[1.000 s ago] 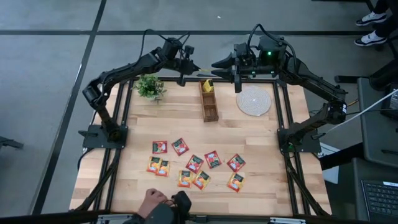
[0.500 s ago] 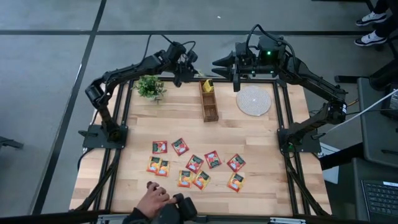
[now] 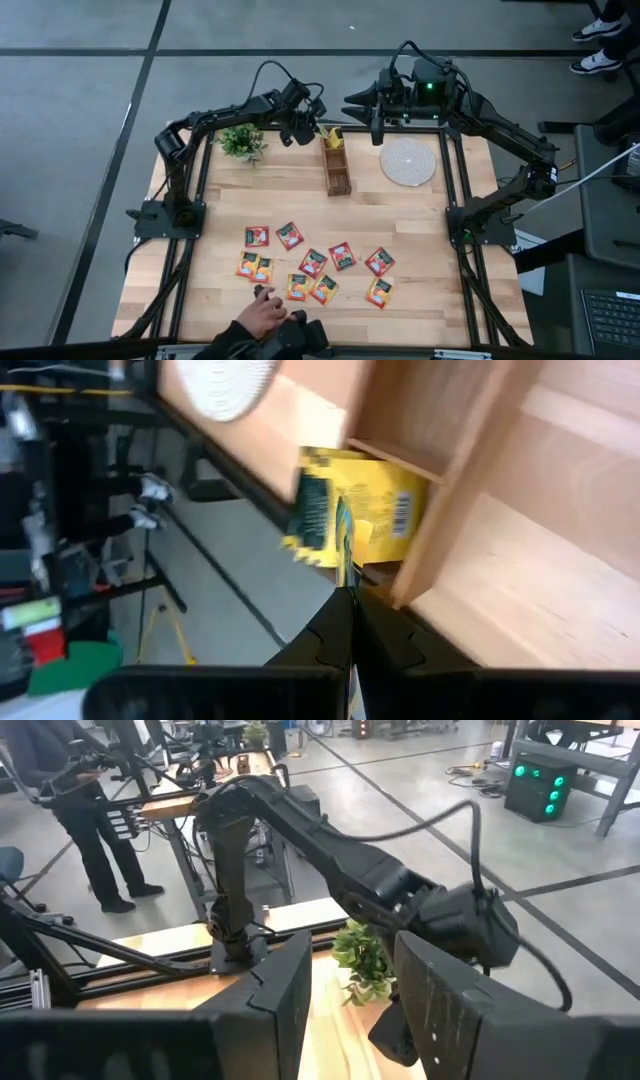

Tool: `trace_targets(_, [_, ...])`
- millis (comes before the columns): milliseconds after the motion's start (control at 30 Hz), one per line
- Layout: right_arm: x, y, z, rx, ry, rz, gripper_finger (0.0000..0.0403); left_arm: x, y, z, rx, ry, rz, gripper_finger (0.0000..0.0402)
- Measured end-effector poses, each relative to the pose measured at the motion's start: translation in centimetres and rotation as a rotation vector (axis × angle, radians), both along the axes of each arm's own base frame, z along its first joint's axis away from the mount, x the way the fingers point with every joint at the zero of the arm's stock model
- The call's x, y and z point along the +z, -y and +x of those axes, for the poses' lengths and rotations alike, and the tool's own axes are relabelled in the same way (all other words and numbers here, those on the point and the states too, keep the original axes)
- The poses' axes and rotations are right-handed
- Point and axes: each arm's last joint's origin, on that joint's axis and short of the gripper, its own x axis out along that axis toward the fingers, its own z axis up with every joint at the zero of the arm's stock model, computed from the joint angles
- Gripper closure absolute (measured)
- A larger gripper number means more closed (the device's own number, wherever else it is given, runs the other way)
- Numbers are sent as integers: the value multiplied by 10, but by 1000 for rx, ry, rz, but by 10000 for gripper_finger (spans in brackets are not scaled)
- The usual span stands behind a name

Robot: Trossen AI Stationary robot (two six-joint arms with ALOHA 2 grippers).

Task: Pick & Place Tea
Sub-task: Put the yellow tea bag into the left section of the wooden organizer

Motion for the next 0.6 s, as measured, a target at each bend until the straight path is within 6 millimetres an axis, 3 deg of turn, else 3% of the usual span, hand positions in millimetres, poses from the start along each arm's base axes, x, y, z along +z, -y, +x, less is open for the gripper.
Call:
trace_targets(267, [0,0,0,-1,1,4,256,-22,-4,5,-46,-58,11,400])
trace_targets(600, [0,0,0,-6,0,26,256,-36,7,19,-99,-87,-1,400])
